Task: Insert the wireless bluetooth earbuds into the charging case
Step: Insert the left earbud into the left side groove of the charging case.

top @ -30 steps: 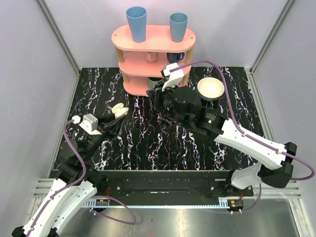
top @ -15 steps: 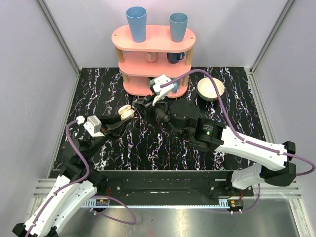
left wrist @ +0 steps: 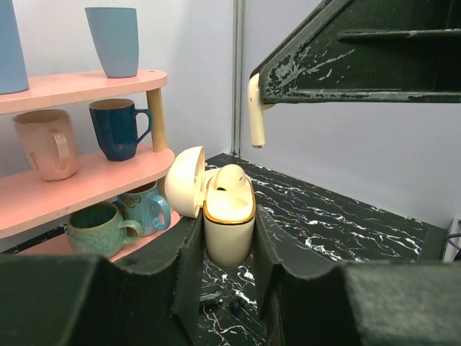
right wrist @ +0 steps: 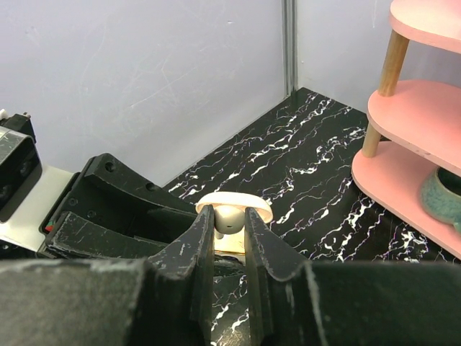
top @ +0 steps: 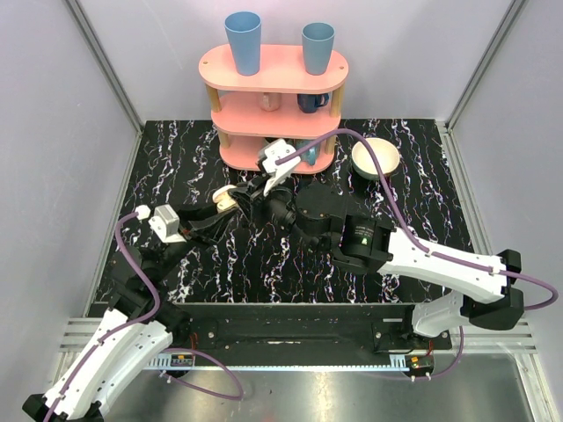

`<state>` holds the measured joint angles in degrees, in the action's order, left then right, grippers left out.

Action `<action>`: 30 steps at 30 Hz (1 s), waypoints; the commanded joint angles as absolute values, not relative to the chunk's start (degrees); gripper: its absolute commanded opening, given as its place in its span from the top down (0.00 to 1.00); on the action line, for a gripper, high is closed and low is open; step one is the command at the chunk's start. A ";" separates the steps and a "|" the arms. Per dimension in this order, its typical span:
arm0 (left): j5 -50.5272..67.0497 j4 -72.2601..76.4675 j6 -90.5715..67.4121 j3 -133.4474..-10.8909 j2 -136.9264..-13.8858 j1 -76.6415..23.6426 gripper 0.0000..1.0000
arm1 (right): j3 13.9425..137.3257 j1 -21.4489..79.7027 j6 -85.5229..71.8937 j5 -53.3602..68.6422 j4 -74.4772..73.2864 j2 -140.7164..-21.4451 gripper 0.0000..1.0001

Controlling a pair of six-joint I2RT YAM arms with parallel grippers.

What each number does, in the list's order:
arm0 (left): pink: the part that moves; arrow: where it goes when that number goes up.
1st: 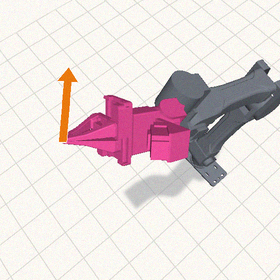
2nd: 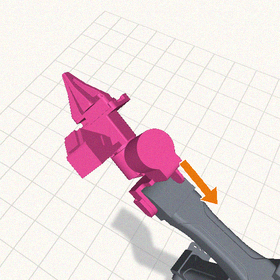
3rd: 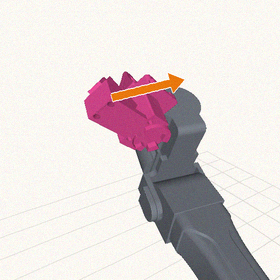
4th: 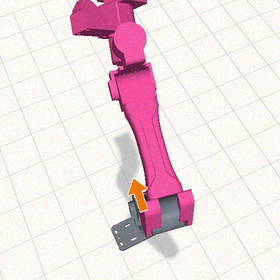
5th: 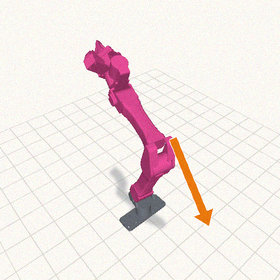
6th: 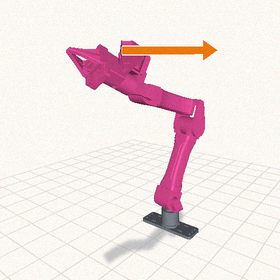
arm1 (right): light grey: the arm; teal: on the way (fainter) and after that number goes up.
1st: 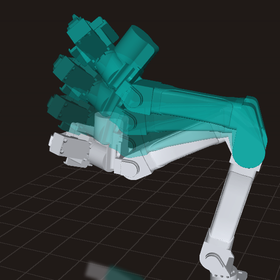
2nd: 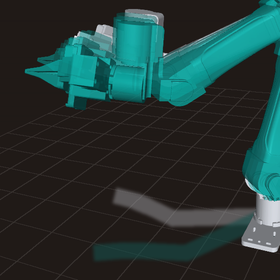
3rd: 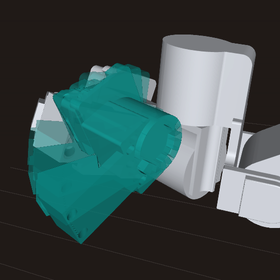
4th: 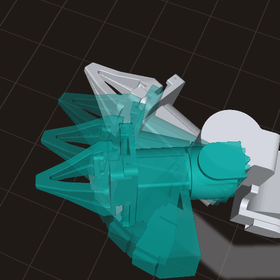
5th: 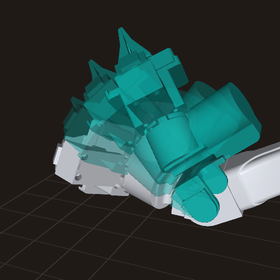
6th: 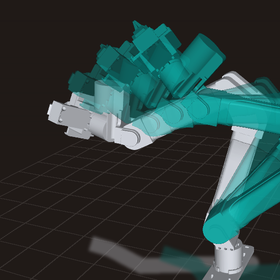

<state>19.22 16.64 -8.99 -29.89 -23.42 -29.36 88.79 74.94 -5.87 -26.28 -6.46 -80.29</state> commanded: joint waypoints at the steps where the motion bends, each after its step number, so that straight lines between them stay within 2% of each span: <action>1: 20.74 20.74 -9.49 -30.15 -24.17 -29.36 1.00 | 90.00 75.76 -6.24 -25.93 -3.16 -80.86 1.00; 30: 18.72 22.06 -10.46 -28.83 -22.32 -29.36 1.00 | 89.30 76.03 -7.64 -24.00 -3.26 -83.67 1.00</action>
<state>19.38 18.06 -9.87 -29.04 -23.05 -29.36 88.79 75.44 -6.63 -25.36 -5.61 -83.77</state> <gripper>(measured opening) 0.325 0.240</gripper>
